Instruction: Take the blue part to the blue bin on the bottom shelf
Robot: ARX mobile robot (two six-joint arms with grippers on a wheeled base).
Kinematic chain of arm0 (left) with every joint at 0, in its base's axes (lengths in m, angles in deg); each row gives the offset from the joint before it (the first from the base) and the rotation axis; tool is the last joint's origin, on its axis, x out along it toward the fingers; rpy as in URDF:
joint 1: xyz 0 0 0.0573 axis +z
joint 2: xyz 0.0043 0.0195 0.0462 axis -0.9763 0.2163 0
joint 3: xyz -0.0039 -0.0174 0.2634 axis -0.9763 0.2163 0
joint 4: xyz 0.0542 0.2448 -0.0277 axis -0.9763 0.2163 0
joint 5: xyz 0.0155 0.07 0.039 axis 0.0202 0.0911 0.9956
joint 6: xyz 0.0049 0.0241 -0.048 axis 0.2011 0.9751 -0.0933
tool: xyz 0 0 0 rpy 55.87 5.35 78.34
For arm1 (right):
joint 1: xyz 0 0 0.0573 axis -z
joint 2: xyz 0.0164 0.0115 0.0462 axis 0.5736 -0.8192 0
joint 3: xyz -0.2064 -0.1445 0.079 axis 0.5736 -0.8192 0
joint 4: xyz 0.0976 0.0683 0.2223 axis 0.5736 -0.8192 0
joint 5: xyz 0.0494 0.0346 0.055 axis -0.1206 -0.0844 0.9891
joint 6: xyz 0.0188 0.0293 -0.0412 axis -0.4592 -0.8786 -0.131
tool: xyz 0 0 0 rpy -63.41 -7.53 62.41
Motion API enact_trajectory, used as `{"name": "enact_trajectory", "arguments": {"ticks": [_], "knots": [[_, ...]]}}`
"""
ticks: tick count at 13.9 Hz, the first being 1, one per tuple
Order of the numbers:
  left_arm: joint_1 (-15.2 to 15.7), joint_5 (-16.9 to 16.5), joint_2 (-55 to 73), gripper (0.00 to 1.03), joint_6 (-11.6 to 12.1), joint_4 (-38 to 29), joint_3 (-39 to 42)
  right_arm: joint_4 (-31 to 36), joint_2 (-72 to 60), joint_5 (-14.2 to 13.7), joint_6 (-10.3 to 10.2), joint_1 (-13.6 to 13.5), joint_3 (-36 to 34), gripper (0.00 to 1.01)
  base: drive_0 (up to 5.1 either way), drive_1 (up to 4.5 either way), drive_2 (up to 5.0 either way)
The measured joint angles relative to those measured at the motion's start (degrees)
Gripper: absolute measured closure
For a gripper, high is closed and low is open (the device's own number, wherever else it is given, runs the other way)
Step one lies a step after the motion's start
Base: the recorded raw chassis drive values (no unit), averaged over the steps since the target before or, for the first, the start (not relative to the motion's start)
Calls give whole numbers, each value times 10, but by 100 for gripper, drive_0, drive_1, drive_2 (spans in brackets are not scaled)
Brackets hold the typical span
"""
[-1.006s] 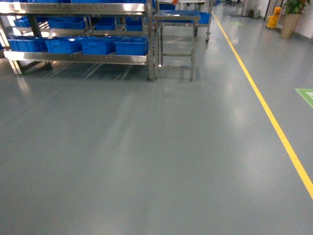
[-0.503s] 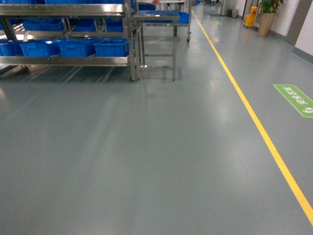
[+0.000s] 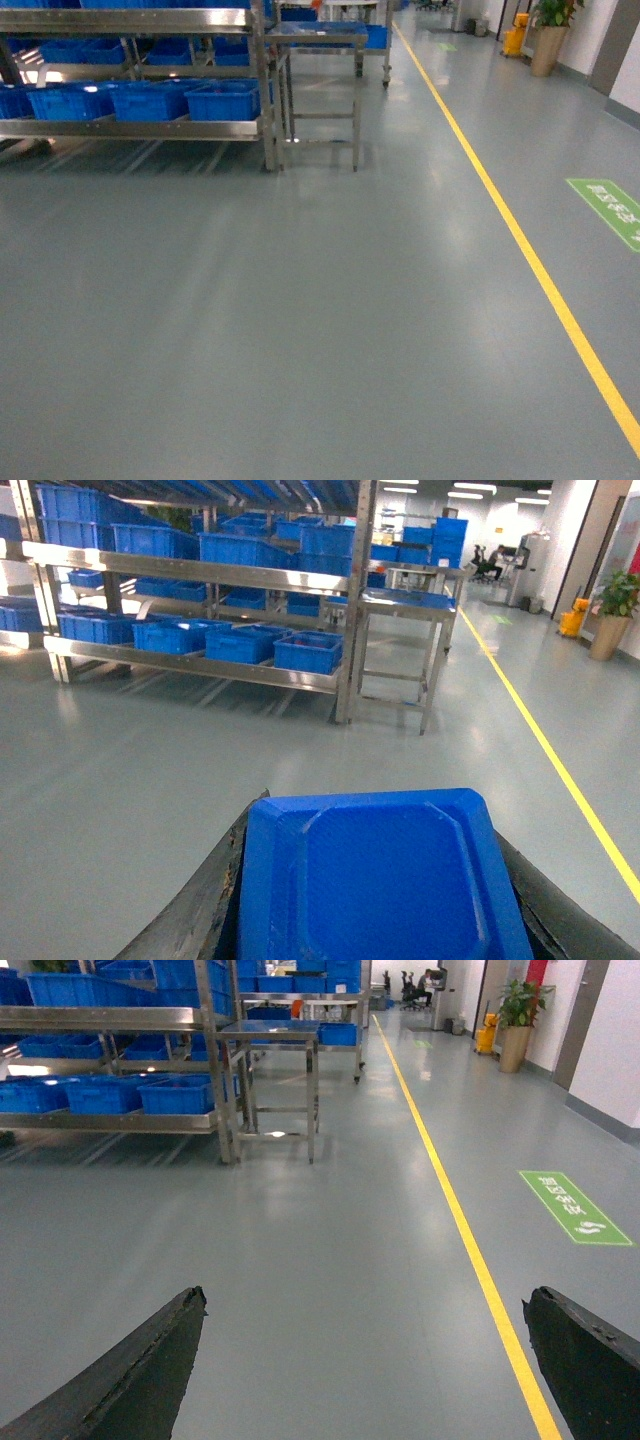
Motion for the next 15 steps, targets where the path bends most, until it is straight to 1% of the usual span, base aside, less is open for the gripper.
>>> {"name": "enact_trajectory", "arguments": {"ticks": [15], "knots": [[0,-1,1,59,0,0,0,0,0,0,0,0,0,3,8,427,-412]]}}
